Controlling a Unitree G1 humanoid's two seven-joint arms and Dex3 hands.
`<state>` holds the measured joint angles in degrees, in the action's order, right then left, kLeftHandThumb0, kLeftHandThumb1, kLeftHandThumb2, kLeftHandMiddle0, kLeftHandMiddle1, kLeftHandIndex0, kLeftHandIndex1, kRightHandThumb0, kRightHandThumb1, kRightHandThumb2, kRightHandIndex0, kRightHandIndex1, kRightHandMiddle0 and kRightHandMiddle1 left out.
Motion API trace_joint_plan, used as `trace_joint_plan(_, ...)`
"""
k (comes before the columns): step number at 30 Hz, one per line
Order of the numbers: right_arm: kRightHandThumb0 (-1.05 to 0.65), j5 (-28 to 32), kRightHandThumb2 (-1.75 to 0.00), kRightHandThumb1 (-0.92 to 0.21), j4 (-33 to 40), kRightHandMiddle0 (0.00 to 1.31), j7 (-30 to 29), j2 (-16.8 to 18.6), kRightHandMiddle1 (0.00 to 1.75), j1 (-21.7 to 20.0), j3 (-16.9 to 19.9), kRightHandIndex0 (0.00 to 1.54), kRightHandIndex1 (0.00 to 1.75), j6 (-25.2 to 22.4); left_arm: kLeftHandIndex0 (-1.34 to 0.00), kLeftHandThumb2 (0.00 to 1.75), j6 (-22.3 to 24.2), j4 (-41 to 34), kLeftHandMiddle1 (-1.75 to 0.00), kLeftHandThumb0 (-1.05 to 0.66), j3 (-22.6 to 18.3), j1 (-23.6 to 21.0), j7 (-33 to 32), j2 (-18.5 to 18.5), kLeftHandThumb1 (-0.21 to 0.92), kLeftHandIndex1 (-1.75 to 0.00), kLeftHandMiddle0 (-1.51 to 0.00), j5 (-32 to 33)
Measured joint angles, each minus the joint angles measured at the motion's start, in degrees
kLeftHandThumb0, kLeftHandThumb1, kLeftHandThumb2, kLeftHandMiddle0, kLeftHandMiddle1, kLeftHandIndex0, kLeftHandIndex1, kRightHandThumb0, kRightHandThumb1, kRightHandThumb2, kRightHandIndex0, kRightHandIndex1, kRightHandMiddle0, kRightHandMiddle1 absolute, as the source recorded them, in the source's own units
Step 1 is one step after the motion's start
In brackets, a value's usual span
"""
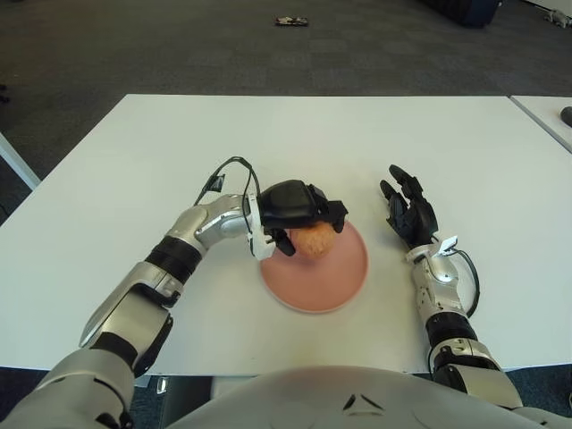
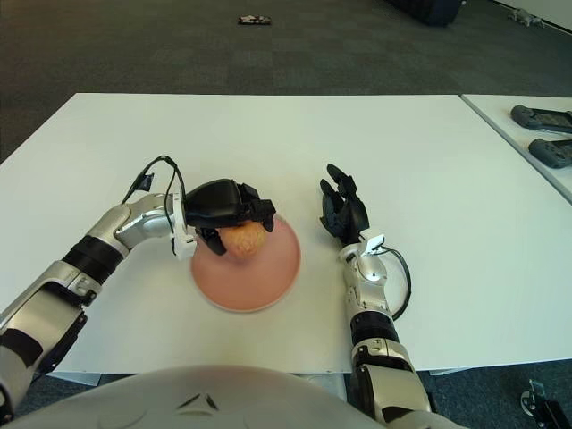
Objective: Put the apple into the plate.
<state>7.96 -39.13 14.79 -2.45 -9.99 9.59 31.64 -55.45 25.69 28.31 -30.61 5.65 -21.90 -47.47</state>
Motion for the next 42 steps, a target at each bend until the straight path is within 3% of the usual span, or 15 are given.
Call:
trace_joint_plan(11,-0.56,-0.1,-0.69,-0.92,0.8,0.0,-0.6,0.1,0.49,0.4,-0.1,0.26,0.0,-0.3,-0.54,1.55,1.9,1.8,-1.69,0.0,1.8,-0.4,-4.8,-0.6,0.1,-1.75,-0.79,-4.8)
trace_joint_plan(42,-0.58,-0.4,-0.68,-0.92,1.1,0.0,-1.0,0.1,0.49,0.6,-0.5,0.27,0.01,-0.4,-0.53,1.54,4.0,4.1,-1.69,0.0,5.9,-2.7,-13.2,-1.6,0.12,-1.75,-0.79,-9.7)
